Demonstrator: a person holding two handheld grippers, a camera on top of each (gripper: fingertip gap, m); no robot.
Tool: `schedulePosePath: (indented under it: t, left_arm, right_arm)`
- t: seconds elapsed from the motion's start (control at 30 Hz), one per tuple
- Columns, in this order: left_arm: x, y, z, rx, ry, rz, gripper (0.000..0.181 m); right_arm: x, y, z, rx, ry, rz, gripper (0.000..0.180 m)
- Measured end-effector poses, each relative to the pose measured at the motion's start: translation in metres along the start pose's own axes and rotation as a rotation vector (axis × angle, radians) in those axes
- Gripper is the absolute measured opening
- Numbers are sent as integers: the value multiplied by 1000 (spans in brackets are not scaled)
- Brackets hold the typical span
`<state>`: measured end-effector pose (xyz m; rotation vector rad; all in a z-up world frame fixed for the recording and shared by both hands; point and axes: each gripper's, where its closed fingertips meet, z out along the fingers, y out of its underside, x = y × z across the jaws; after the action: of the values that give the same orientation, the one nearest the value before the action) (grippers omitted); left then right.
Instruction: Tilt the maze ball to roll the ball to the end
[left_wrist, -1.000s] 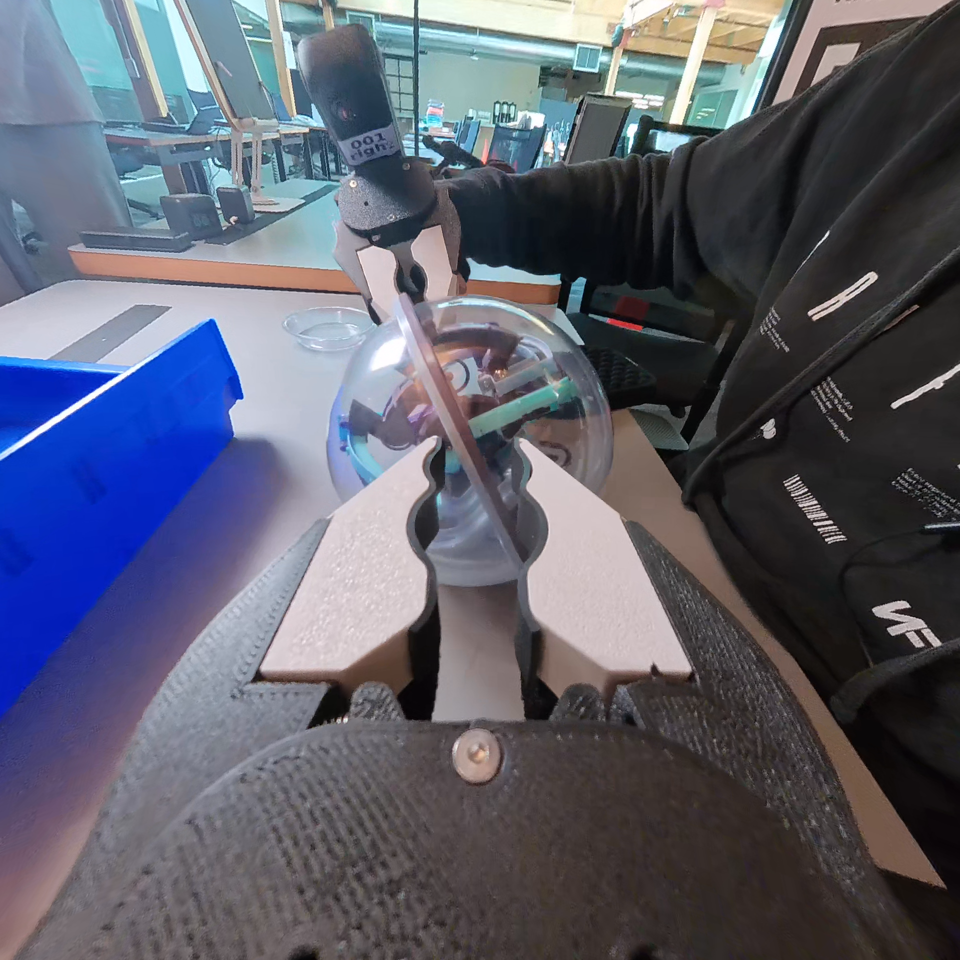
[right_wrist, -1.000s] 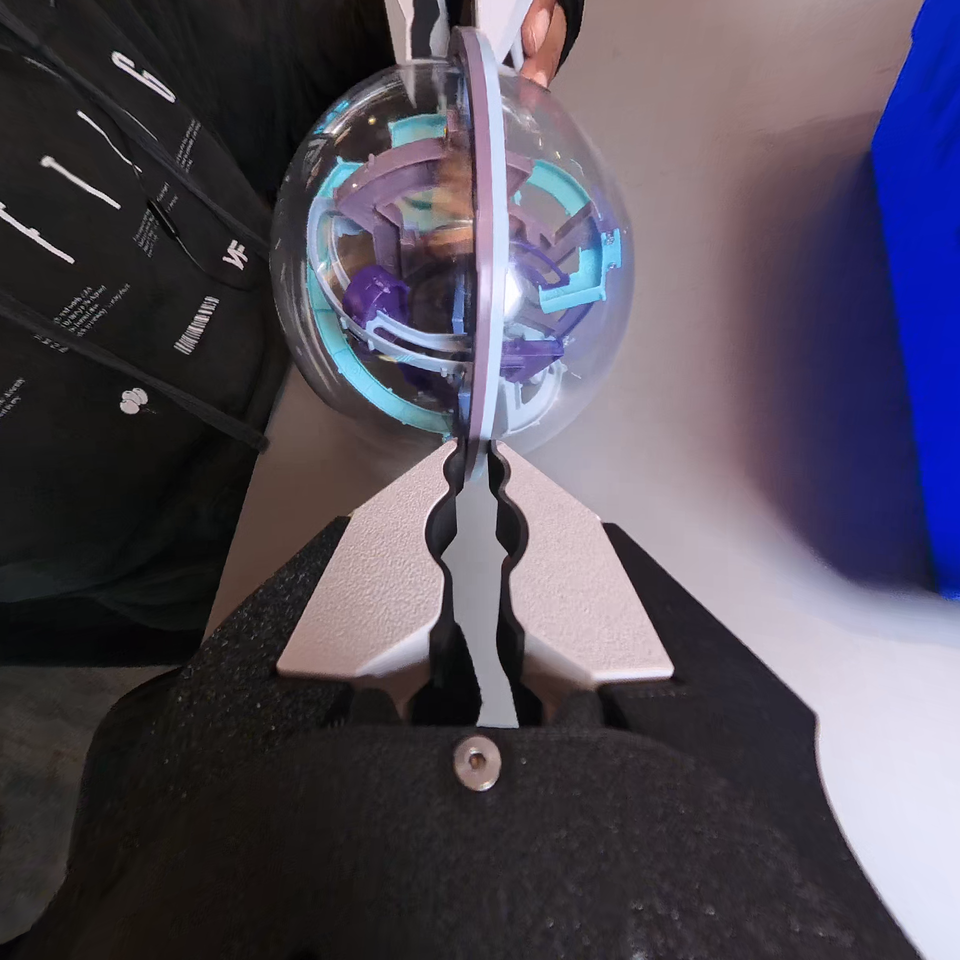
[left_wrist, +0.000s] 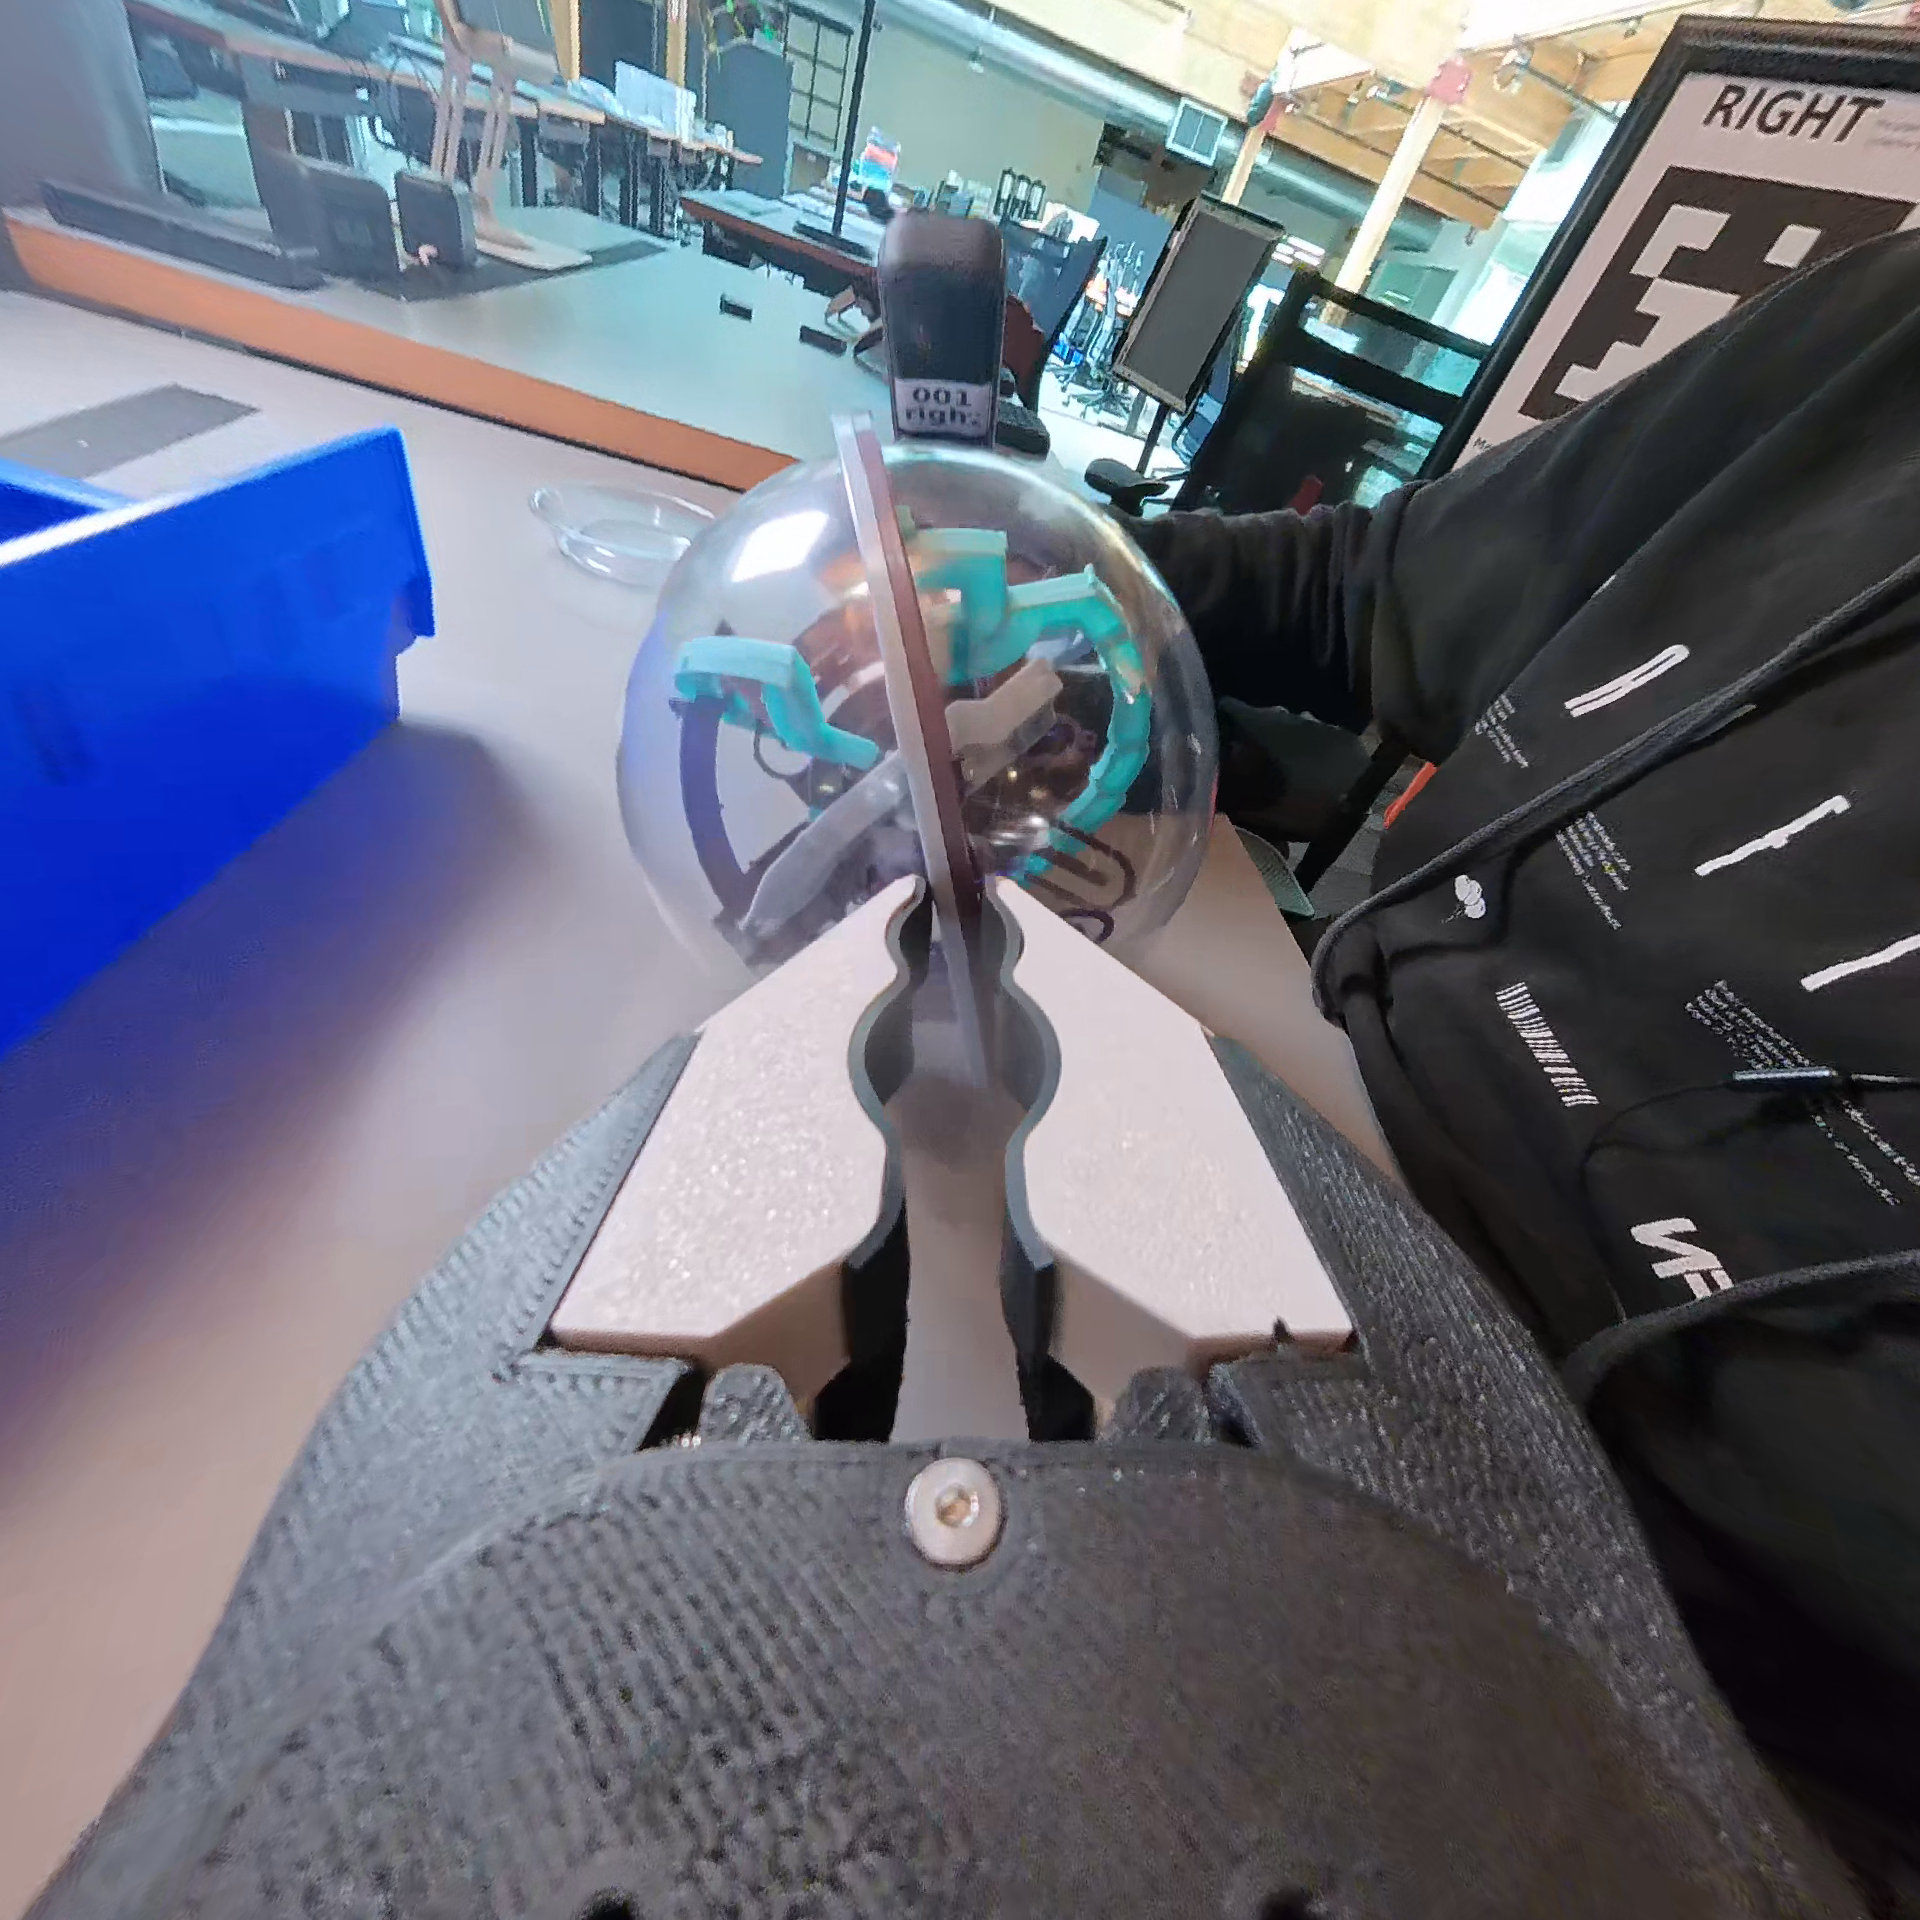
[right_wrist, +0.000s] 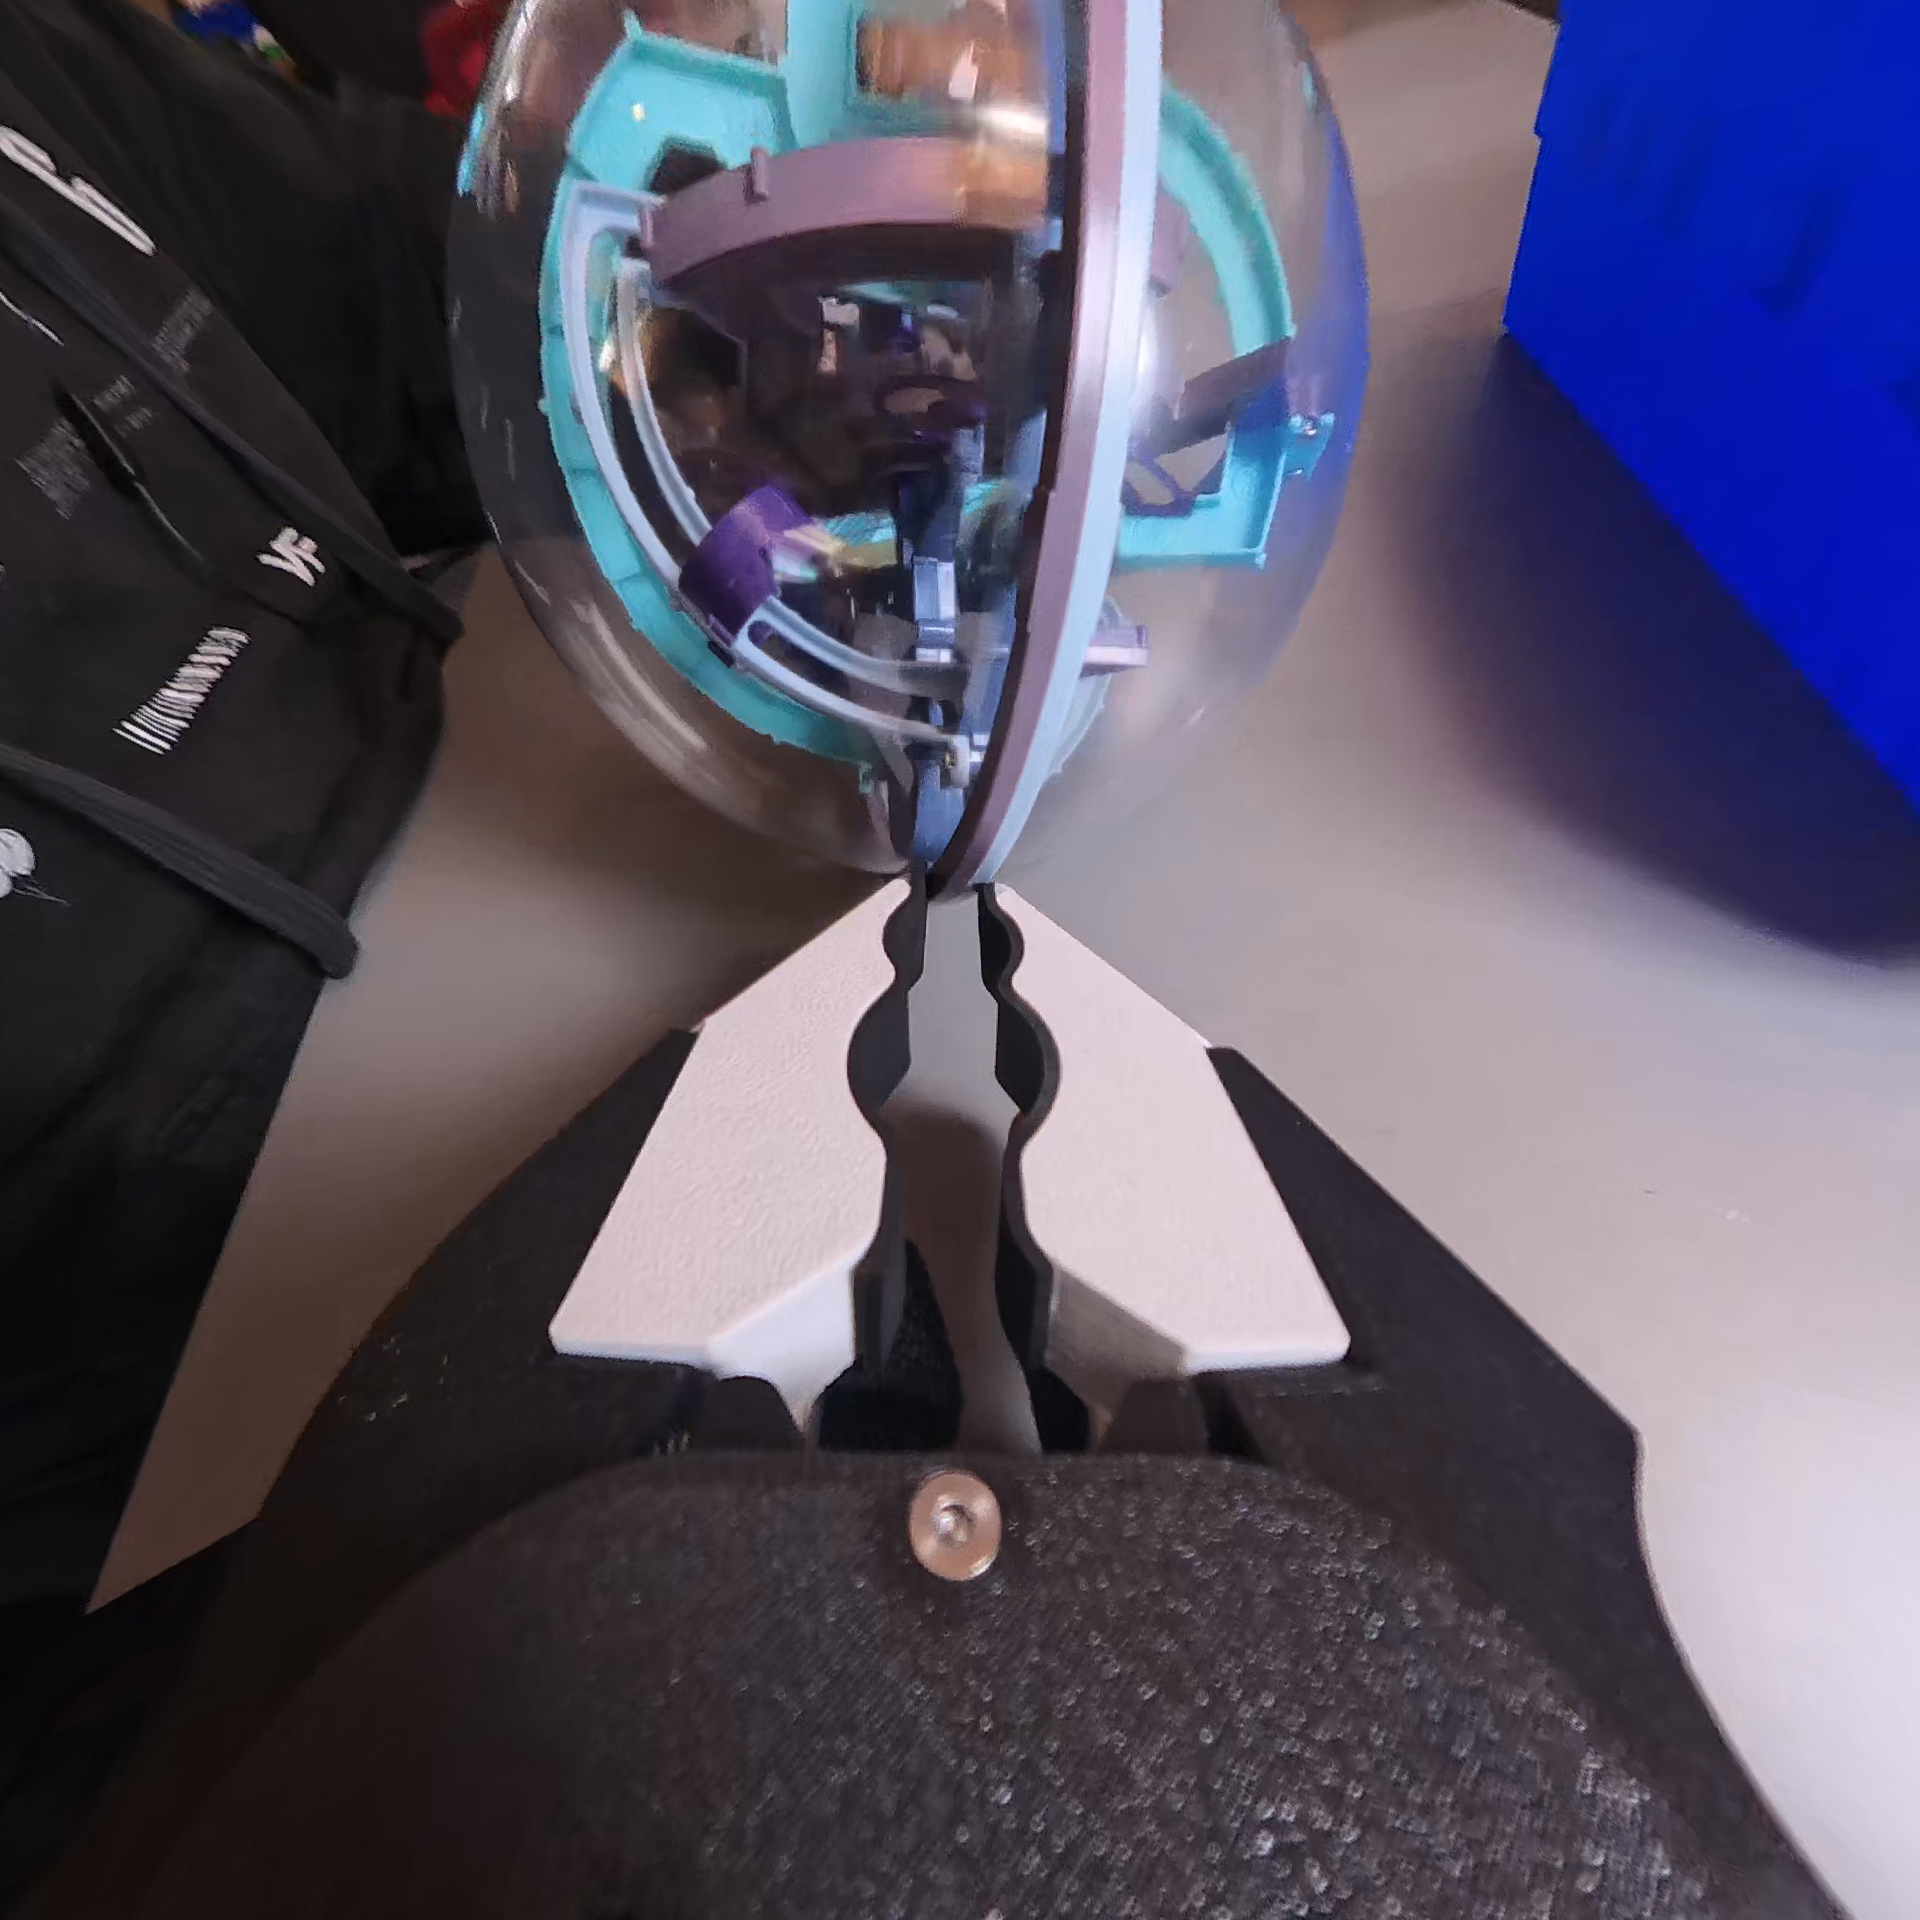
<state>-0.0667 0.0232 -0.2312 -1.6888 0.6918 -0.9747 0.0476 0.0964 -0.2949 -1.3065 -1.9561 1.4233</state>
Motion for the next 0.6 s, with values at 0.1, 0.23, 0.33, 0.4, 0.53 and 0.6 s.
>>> schedulePosePath:
  t: [0.1,0.23,0.33,0.4,0.53,0.6]
  left_arm:
    - [7,-7,-2,5,15,51,7]
    - [13,-9,-4,-22,35,108,7]
    - [15,-9,-5,-42,53,140,7]
    - [16,-12,-5,-56,65,161,7]
    - [17,-21,-2,-85,84,180,7]
    - [15,-22,0,-115,87,190,7]
  right_arm:
    - [-5,6,8,-56,17,-46,9]
    - [-9,8,10,-106,14,-87,13]
    - [-8,-4,-3,-99,13,-106,15]
    - [-6,-19,-15,-88,18,-130,17]
    - [-18,-58,-31,-65,-18,-181,22]
    - [-23,-65,-29,-88,-17,-209,22]
